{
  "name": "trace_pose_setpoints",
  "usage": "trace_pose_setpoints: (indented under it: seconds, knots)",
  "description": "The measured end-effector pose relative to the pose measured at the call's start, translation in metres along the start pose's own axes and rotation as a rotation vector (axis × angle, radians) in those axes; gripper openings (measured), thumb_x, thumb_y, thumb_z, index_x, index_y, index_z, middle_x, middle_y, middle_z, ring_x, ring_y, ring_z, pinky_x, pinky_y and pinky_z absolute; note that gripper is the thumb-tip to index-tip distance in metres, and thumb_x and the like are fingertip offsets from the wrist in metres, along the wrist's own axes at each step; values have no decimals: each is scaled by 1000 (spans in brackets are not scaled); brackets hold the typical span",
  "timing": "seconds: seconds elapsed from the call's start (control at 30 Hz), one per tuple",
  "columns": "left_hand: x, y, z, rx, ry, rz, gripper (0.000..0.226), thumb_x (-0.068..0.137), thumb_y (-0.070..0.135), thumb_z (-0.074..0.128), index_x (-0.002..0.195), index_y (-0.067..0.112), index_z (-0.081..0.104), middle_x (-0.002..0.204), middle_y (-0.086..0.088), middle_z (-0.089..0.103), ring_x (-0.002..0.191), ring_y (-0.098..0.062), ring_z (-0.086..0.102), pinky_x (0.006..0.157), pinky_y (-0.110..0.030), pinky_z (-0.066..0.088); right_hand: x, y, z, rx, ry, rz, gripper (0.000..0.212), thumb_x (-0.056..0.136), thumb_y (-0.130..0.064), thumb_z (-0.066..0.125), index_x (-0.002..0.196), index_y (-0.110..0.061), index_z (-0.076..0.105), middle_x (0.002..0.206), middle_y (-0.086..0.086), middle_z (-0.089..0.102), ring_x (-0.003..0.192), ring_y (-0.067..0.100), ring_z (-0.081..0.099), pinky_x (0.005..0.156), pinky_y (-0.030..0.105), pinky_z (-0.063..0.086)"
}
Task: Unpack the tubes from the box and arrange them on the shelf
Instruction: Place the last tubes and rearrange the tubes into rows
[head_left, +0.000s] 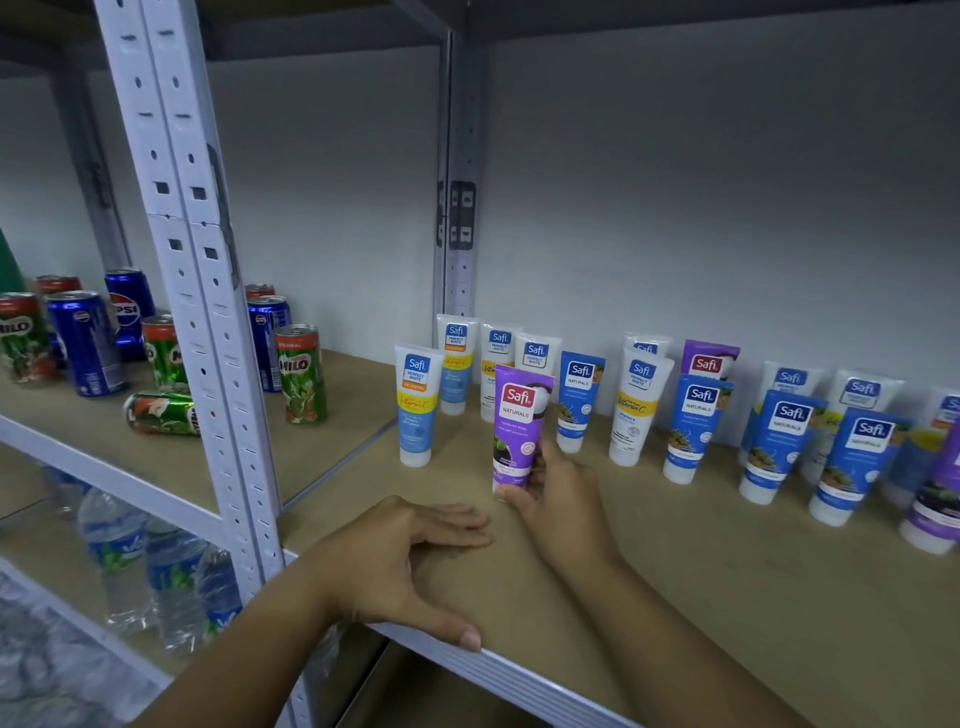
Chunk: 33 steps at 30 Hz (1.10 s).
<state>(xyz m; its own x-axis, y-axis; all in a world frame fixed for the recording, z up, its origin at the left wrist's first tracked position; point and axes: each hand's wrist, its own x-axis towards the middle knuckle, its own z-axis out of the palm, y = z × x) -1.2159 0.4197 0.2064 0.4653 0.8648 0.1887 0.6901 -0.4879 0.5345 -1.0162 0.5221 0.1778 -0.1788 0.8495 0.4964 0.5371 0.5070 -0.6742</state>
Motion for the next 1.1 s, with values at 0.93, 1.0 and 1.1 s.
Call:
trace_pose_setpoints:
  seconds: [0.93,1.0,1.1]
  knots:
    - [1,-3,0,8,-27,-26,88,57,68,84,136,42,55,147,29,42,136,17,29,121,-29,28,-8,-2,-7,48,46,105,53,75,-20,82,122,-18,59,112,0,70,97,14,68,86,39,58]
    - [1,-3,0,3,-25,-27,87,57,67,84,136,41,56,146,29,43,136,17,30,120,-29,28,-9,-5,-9,79,42,120,56,73,-19,84,123,-17,59,111,-2,70,95,10,68,86,36,58]
    - [1,-4,0,-15,-24,-36,87,56,67,85,134,42,57,145,30,44,136,16,31,120,-27,28,-11,-8,-12,133,26,150,64,68,-13,87,125,-16,58,110,-7,70,96,7,69,88,33,58]
